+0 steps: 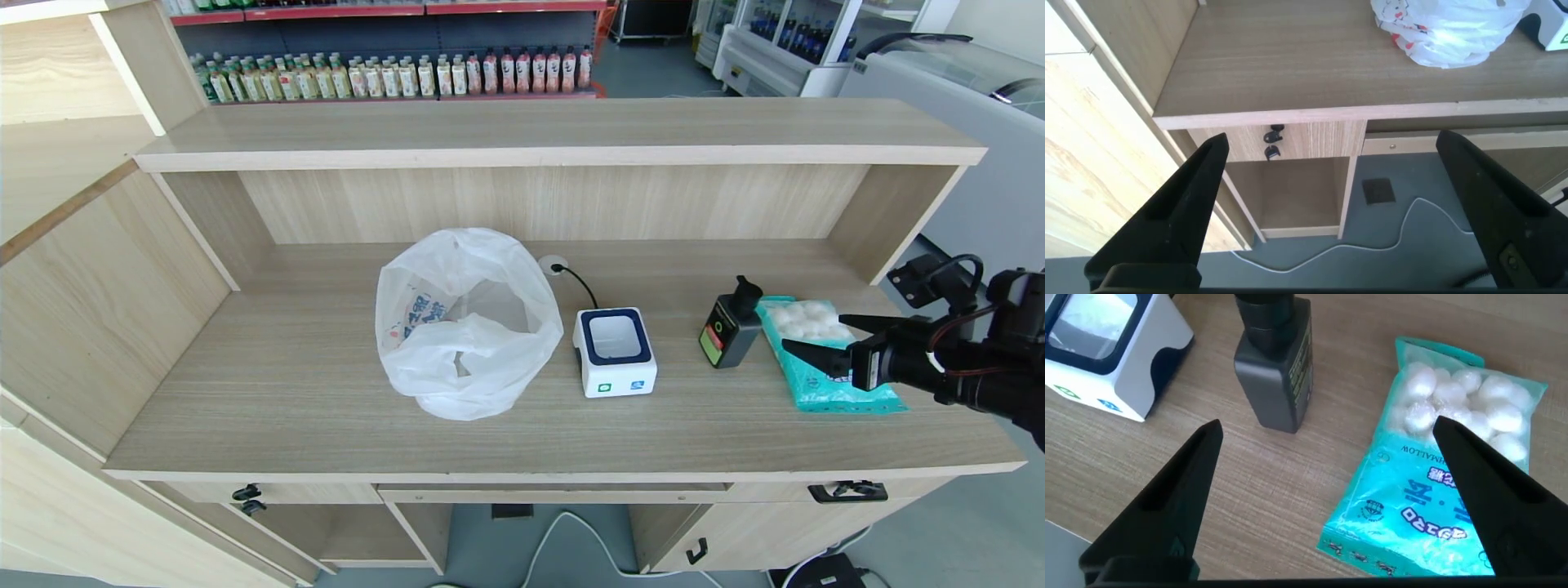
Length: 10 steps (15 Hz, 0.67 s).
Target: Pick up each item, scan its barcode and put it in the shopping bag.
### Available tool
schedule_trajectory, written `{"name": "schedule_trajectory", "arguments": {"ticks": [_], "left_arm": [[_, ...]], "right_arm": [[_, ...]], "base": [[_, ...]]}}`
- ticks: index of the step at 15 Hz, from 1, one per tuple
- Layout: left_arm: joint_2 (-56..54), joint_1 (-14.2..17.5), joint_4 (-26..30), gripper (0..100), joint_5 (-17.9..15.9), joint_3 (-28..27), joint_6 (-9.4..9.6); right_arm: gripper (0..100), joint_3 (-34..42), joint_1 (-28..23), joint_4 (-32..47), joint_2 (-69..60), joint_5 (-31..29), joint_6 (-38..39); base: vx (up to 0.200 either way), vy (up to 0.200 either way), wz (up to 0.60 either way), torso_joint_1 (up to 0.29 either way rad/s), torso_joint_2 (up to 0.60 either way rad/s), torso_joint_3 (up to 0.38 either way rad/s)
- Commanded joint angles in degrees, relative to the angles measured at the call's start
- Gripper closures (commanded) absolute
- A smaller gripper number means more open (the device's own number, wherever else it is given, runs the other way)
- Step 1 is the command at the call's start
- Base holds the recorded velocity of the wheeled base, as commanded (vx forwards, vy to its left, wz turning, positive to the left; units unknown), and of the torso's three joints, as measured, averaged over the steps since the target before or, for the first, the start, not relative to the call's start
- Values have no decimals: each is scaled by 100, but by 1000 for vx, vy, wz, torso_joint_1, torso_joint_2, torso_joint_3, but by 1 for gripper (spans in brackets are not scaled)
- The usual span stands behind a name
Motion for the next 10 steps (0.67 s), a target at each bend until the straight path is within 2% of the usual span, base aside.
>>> {"name": "schedule_trajectory", "arguments": {"ticks": [1,10], "left_arm": [[-2,-4,-3,0,-2,0,0],[-2,-4,-3,0,-2,0,0]], "right_arm": [[0,-59,169,-101,267,-10,5],[0,-543,327,-488,856,60,-12]], "base": [[0,0,0,0,0,0],[0,0,0,0,0,0]]}}
